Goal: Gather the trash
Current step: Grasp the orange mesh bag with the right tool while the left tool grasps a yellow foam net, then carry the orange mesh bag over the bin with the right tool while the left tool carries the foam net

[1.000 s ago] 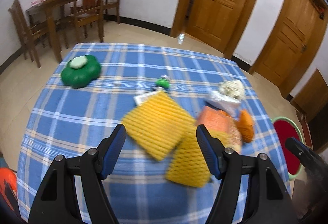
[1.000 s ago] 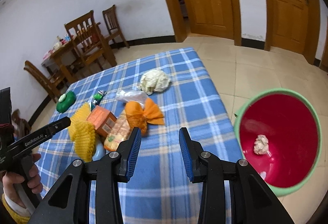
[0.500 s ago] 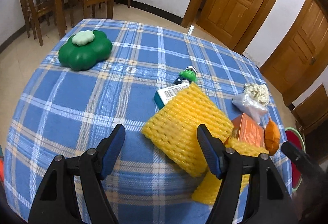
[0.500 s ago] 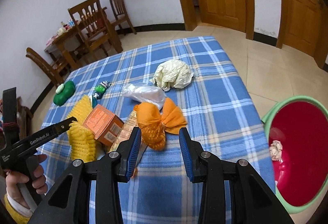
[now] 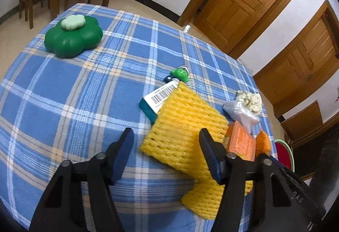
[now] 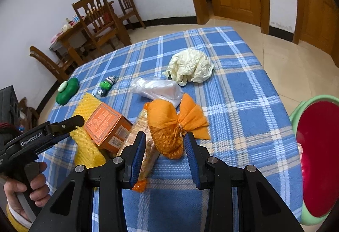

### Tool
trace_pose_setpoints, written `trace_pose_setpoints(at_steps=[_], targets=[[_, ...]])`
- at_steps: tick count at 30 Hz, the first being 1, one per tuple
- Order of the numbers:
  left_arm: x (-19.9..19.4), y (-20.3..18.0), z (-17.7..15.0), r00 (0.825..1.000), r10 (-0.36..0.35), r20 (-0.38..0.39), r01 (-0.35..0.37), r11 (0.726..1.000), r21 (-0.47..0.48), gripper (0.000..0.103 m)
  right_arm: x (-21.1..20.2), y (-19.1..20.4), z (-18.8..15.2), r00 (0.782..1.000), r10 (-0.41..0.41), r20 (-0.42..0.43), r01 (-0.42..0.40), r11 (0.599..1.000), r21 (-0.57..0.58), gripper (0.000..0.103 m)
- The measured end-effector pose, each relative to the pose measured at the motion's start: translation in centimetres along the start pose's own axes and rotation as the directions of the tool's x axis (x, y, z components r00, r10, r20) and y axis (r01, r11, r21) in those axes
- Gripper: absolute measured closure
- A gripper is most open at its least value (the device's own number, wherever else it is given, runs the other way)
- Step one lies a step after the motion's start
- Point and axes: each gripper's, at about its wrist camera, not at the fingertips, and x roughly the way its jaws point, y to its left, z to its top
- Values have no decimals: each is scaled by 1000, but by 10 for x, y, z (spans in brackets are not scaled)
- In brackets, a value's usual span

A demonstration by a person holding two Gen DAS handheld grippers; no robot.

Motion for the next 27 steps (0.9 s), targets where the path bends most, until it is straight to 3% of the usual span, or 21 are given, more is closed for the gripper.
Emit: trace_pose_setpoints(at_steps=[4, 10, 19, 27], targets=[[0, -2, -1, 999, -46, -5, 46, 999, -3, 57, 2, -1, -1, 1000, 10, 4, -10, 1000, 0, 75], [-6, -6, -4, 994, -110, -2, 110, 994, 7, 78, -2, 2, -4, 999, 14, 34, -14, 1000, -17, 82], [-39, -22, -8, 984, -168, 56, 166, 985, 54, 82, -37, 14, -9, 992, 40, 118, -34, 998, -52, 84], [-79, -46, -14, 975, -169, 142, 148, 978, 150, 82, -73, 16, -20, 983, 54, 175, -46, 998, -46, 84]])
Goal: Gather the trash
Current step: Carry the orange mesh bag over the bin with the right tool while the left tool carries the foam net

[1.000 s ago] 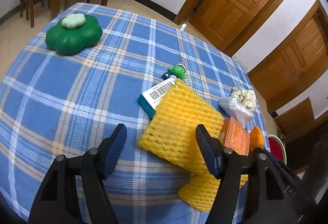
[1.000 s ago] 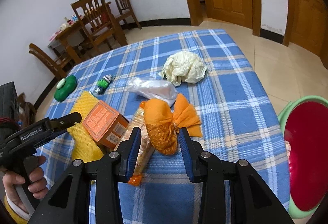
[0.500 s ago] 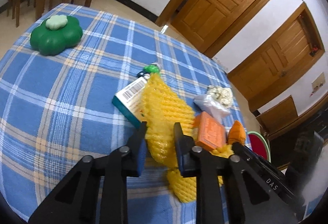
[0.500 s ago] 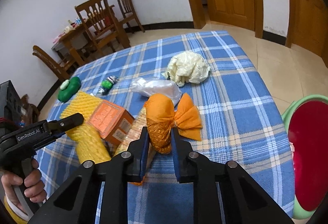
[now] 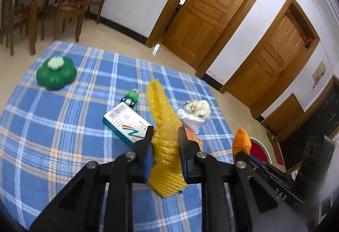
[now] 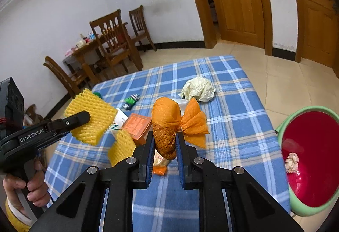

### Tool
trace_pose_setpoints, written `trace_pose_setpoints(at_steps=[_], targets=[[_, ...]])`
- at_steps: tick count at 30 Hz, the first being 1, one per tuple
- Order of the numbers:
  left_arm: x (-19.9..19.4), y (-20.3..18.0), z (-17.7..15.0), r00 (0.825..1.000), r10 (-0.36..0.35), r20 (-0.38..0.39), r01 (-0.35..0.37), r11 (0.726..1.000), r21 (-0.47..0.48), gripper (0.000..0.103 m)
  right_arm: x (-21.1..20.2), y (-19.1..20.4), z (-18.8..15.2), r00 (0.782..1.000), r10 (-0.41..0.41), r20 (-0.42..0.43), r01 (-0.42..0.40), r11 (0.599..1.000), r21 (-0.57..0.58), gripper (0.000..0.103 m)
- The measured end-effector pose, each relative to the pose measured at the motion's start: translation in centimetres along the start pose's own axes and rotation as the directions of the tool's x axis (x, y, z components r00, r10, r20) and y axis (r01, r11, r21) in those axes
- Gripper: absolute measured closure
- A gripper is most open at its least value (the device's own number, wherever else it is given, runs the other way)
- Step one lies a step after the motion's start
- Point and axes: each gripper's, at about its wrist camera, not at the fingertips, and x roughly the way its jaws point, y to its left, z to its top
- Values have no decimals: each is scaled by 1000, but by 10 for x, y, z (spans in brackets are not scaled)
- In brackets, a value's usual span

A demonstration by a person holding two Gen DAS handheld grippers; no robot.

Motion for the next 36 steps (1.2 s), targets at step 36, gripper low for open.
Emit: trace_pose_setpoints(at_steps=[36], targets=[[65, -205, -52, 974, -128, -187, 193, 903, 383, 82, -111, -145, -49, 960, -267, 80, 235, 930, 284, 83]])
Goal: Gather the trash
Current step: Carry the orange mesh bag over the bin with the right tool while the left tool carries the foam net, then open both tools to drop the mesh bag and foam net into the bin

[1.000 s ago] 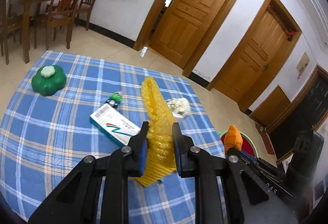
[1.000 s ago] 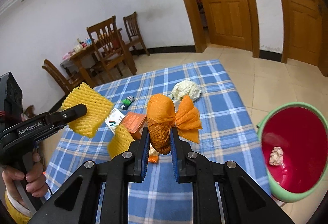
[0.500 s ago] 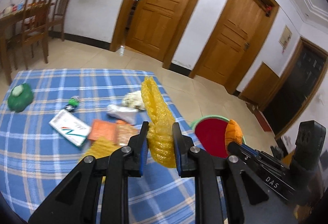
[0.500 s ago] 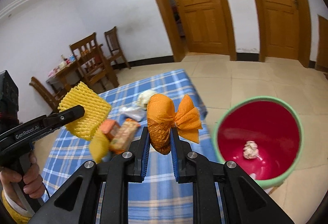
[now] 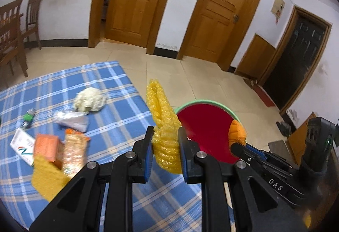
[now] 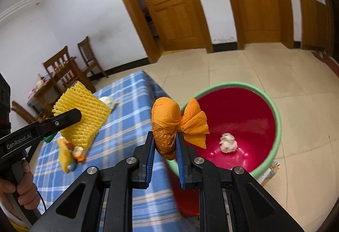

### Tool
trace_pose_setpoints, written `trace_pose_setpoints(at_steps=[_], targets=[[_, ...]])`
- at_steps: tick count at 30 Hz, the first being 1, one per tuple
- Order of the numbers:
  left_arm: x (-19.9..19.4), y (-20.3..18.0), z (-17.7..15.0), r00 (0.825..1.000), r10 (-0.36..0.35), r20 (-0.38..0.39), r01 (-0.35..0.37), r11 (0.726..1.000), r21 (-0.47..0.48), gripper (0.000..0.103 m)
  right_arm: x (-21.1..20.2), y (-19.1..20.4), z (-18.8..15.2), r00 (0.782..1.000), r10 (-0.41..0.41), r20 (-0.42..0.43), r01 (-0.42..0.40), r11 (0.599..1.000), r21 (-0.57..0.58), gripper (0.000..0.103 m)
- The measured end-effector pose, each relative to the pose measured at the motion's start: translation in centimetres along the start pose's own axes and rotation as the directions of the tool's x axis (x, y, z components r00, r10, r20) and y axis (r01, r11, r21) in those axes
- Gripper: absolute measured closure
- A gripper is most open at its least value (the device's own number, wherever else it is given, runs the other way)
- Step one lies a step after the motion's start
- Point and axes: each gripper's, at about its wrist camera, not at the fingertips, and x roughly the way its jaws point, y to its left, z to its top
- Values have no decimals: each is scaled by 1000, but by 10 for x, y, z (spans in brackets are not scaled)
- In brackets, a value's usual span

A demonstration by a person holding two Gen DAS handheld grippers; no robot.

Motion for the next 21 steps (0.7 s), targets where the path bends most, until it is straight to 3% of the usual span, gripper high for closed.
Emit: trace_pose_setpoints(at_steps=[17, 20, 21], targets=[[99, -46, -5, 986, -54, -158, 65, 996, 64, 81, 34, -70, 0, 993, -54, -101, 67, 989, 131, 80], [111, -47, -6, 982, -56, -180, 68, 996, 62, 77, 36, -72, 0, 992, -67, -103, 80, 988, 132, 77], [113, -47, -6, 981, -55, -187, 67, 996, 58, 71, 37, -73, 0, 992, -66, -104, 80, 987, 136, 75]])
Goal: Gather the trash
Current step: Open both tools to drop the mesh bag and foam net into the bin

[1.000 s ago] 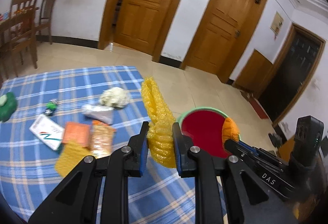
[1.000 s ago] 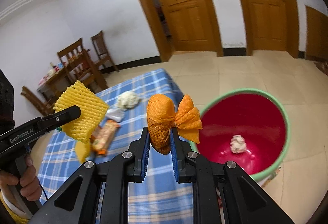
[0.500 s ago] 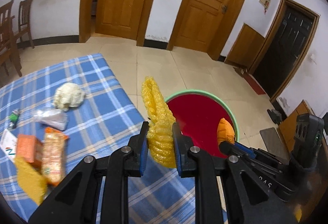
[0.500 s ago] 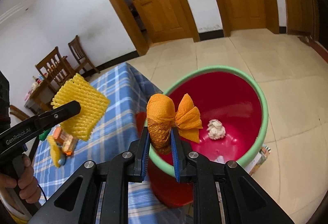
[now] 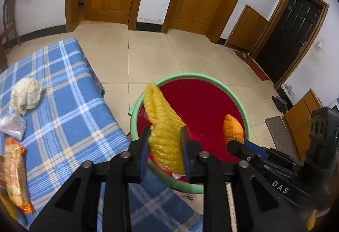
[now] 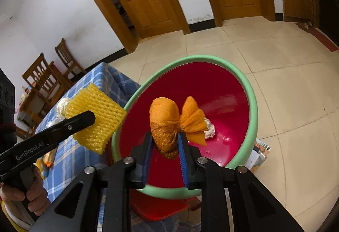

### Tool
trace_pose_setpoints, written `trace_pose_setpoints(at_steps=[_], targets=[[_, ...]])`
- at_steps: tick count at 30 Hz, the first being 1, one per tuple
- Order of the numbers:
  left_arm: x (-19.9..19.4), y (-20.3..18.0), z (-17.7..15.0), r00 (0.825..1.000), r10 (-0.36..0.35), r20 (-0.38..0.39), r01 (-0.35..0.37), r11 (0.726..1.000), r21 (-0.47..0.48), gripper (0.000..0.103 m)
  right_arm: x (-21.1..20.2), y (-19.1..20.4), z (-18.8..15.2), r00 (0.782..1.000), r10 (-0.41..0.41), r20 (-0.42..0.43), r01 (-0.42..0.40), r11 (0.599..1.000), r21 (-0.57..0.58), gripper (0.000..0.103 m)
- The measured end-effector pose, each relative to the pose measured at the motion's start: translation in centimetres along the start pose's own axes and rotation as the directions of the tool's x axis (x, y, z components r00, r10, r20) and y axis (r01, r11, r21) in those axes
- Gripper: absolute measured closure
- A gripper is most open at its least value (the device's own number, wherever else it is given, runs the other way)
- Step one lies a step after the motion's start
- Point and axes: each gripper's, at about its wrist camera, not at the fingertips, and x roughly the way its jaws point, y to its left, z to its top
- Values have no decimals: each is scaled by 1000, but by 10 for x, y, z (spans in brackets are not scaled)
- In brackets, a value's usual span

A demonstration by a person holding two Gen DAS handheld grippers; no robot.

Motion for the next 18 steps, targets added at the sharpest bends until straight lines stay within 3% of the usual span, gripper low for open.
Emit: trace_pose_setpoints(at_steps=[6, 18], targets=[[4, -3, -1, 1000, 11, -11, -11, 1000, -11, 55, 3, -5, 6, 1000, -4, 8, 4, 1000, 15, 68], [-26, 18, 0, 999, 39, 25, -37, 997, -70, 51, -3, 0, 8, 1000, 10, 16, -10, 1000, 14, 64]])
